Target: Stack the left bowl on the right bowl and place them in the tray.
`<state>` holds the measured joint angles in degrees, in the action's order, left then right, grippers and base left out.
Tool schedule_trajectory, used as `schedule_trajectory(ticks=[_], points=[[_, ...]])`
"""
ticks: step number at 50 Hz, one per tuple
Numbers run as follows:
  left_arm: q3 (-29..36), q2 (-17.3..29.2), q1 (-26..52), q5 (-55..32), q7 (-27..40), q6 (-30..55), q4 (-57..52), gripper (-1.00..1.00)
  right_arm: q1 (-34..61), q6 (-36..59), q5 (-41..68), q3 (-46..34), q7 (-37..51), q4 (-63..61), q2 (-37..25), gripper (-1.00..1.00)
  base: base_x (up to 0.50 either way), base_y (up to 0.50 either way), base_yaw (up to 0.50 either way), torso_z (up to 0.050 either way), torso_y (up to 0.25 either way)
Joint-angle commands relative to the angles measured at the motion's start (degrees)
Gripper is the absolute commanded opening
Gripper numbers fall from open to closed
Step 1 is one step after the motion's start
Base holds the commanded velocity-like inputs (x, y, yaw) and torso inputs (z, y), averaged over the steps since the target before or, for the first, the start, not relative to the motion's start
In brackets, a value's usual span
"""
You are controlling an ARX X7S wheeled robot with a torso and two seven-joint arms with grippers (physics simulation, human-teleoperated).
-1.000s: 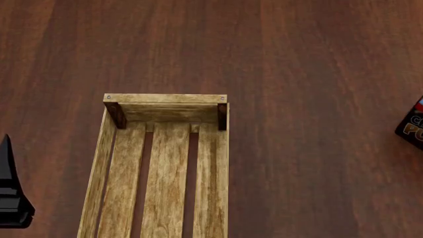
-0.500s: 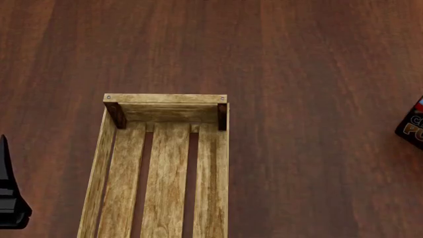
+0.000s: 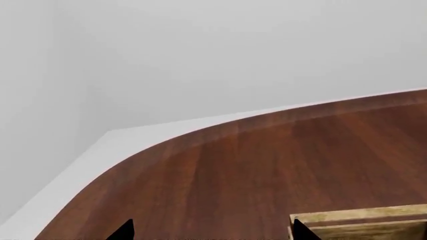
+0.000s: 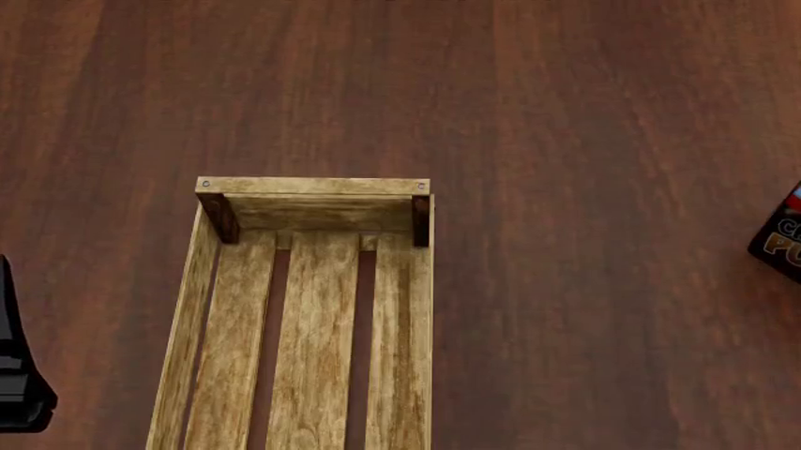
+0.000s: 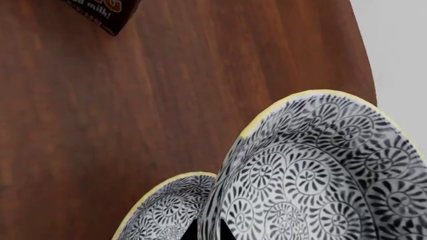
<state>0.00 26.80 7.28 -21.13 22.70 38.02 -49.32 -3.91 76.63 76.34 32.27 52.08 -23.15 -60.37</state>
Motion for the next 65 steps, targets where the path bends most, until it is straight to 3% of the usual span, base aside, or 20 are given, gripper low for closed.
schedule_trajectory(ticks=[1, 29, 65], points=[[0.22, 0.14, 0.06, 0.06, 0.31, 0.04, 0.26, 1.00, -0.79, -2.06, -4.38, -2.06, -2.08, 1.34, 0.38, -1.00, 0.00, 0.00, 0.00, 0.000, 0.000], [1.37, 0.54, 0.31, 0.28, 0.63, -0.20, 0.63, 1.00, -2.46, -9.21, -11.34, -7.98, -7.41, 5.19, 3.40, -1.00, 0.00, 0.00, 0.00, 0.000, 0.000], [2.17, 0.95, 0.12, 0.26, 1.07, -0.71, 0.94, 1.00, -5.70, -13.18, -14.23, -8.86, -9.75, 6.35, 6.06, -1.00, 0.00, 0.00, 0.00, 0.000, 0.000]])
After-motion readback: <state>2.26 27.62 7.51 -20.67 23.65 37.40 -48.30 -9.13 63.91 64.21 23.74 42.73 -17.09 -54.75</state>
